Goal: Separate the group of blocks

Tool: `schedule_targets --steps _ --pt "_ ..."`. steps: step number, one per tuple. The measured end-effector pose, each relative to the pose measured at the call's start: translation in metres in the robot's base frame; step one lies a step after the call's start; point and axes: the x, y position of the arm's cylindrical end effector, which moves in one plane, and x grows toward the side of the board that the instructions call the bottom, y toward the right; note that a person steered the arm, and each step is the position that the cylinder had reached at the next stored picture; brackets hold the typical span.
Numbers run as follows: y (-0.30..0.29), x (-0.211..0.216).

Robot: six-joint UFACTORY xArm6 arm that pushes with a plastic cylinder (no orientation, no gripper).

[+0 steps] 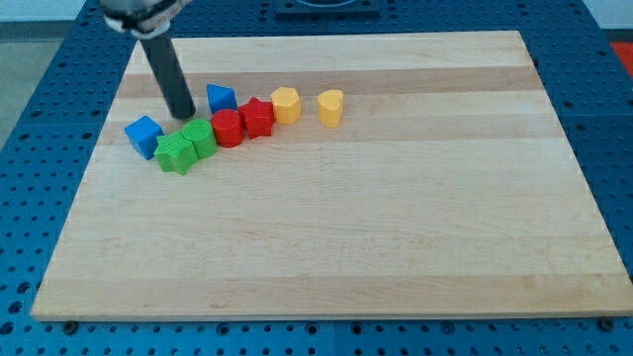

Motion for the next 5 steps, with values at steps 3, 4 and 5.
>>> schedule_targets --steps 3,4,5 --pt "0.039 -0.031" --pt "0.039 -0.028" --pt "0.035 -0.01"
